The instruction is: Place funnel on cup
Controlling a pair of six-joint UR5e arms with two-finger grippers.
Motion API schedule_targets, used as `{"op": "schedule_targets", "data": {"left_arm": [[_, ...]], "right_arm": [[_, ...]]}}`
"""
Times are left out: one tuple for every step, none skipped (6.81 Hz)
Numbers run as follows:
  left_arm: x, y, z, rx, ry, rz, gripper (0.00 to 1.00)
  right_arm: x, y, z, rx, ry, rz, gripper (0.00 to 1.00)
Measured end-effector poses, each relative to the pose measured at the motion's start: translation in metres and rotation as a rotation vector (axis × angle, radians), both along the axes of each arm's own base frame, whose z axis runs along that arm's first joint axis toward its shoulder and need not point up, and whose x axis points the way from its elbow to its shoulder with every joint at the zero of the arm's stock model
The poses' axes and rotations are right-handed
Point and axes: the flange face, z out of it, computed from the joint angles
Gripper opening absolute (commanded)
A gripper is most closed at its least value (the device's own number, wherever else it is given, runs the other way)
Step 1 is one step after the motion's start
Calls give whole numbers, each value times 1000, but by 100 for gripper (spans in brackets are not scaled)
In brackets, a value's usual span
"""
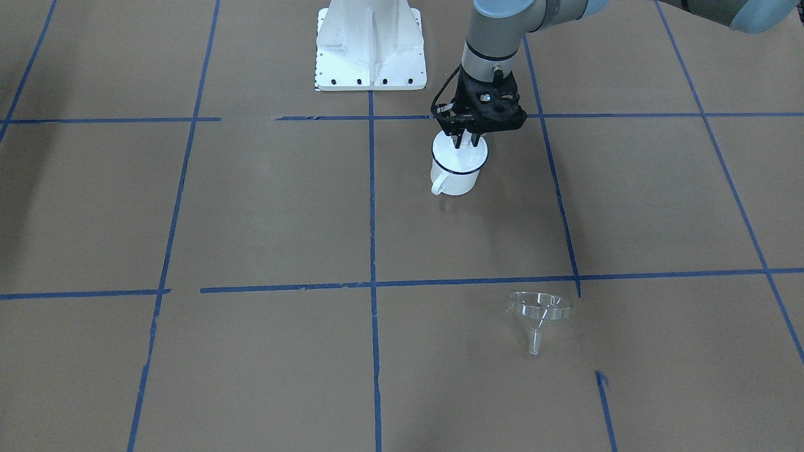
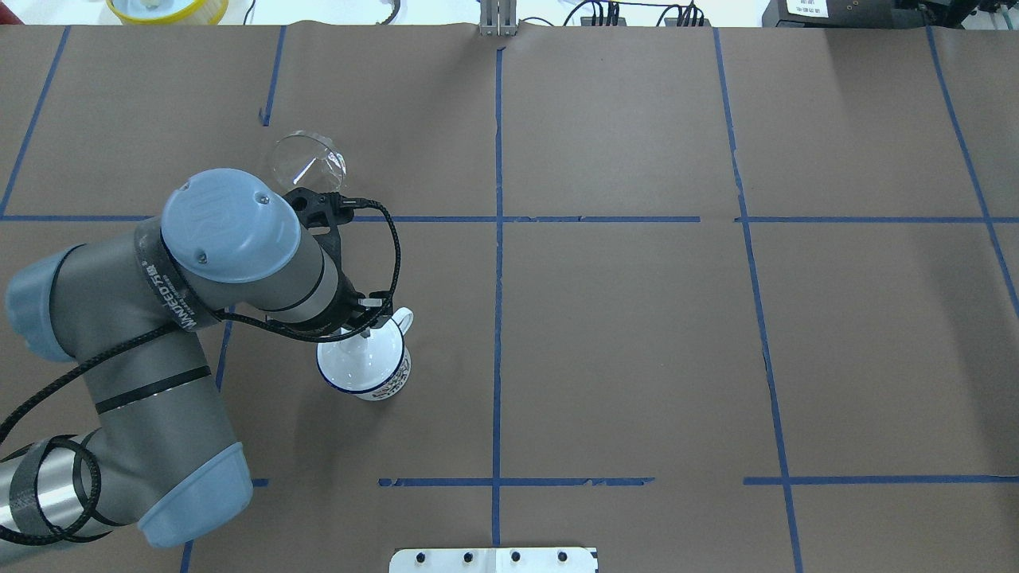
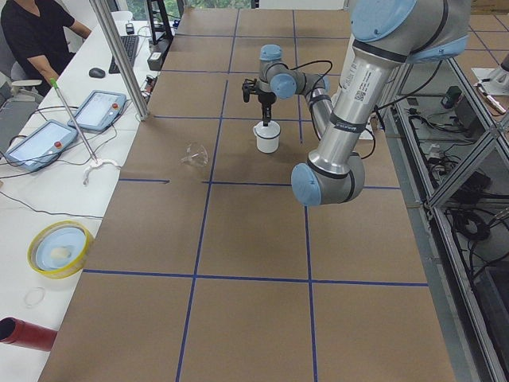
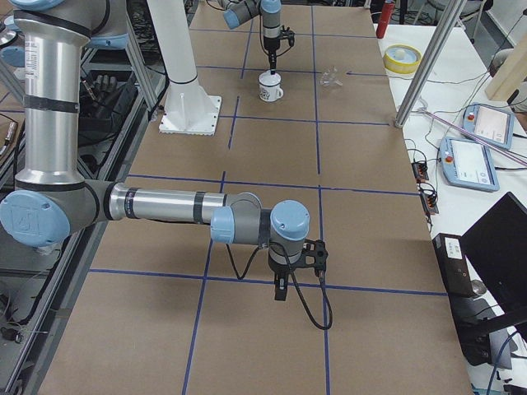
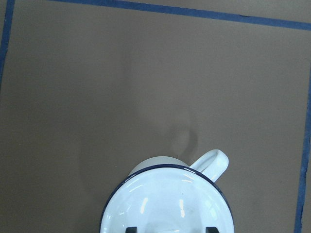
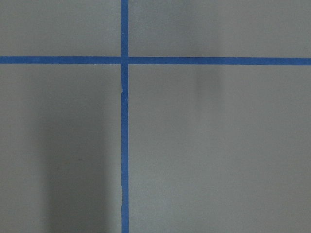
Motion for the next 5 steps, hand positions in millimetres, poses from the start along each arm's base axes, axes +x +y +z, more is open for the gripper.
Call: {"op": "schedule_targets", "data": {"left_arm": [[-2,0,-1,1,2,-1,0],[-12,0,-8,8,10,-9,0],[-32,0,-19,13,12,-24,0],[-57,-1,-30,11,4,-48,0],[-75,-4,-35,18,-1,-62,0]], "right_arm": [[0,0,0,0,0,0,100],[0,0,0,0,0,0,100],[0,0,0,0,0,0,100],[0,0,0,0,0,0,100],[0,0,0,0,0,0,100]]}}
